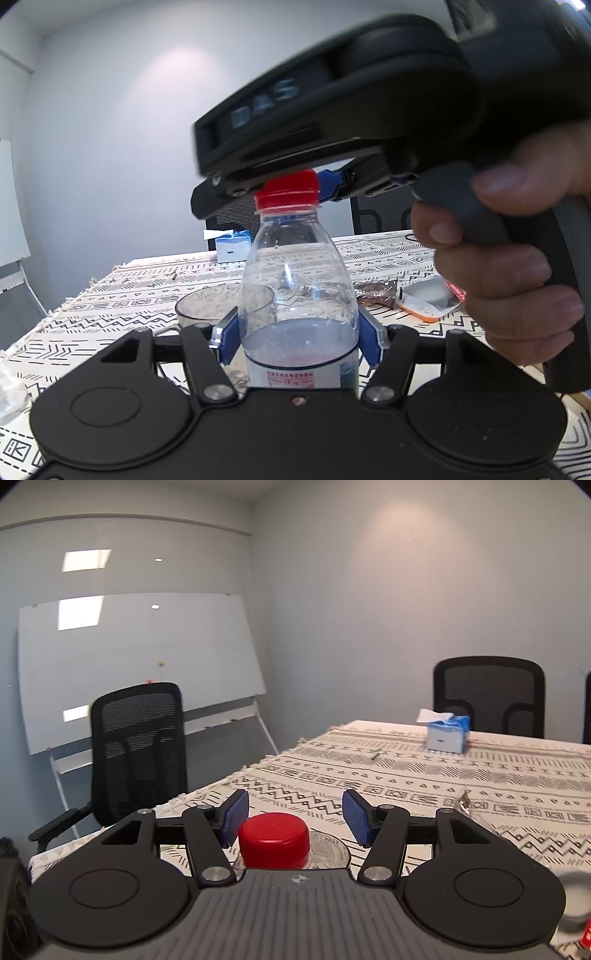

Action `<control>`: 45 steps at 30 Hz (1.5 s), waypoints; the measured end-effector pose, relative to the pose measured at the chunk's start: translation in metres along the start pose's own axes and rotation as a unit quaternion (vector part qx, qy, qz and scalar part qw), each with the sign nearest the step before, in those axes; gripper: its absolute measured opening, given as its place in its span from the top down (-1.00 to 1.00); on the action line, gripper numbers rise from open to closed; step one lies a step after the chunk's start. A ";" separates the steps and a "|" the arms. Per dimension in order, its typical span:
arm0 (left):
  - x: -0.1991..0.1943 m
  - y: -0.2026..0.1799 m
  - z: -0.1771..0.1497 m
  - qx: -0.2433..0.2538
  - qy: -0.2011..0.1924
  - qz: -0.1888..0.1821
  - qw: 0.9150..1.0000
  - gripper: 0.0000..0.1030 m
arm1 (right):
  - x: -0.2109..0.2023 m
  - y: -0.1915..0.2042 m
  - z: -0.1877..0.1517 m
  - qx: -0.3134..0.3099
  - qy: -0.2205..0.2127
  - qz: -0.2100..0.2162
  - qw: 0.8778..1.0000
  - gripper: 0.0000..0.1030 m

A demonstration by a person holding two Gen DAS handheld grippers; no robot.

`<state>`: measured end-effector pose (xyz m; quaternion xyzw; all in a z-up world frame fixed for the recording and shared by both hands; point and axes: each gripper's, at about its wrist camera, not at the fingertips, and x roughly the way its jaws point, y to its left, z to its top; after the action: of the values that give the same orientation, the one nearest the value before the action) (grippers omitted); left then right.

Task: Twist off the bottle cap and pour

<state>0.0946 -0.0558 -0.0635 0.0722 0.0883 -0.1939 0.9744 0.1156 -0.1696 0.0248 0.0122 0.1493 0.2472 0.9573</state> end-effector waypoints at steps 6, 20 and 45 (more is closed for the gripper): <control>0.004 -0.001 0.000 0.000 0.002 0.010 1.000 -0.27 | 0.003 0.014 -0.007 -0.035 -0.002 -0.028 0.999 0.23; 0.008 0.005 -0.001 -0.016 0.000 -0.013 1.000 -0.24 | 0.004 -0.011 -0.013 -0.088 -0.050 0.126 0.987 0.50; 0.019 0.011 0.001 -0.027 0.006 -0.008 1.000 -0.24 | 0.003 -0.014 -0.017 -0.073 -0.048 0.130 0.988 0.43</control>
<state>0.1162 -0.0530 -0.0647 0.0466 0.0996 -0.1992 0.9738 0.1198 -0.1811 0.0066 -0.0266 0.0823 0.3793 0.9212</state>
